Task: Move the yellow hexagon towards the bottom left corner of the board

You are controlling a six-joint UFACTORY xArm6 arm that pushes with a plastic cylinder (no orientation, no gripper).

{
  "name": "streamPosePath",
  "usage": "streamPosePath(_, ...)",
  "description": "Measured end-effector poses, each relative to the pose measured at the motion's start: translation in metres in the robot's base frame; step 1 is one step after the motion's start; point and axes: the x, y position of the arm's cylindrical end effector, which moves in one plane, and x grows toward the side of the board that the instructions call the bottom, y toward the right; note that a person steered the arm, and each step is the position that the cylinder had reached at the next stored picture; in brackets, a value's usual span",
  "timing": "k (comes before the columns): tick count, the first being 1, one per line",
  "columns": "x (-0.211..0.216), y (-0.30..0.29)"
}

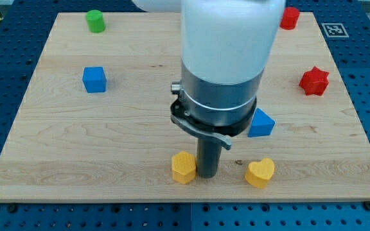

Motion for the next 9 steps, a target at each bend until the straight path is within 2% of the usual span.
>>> streamPosePath(9,0.0,-0.169)
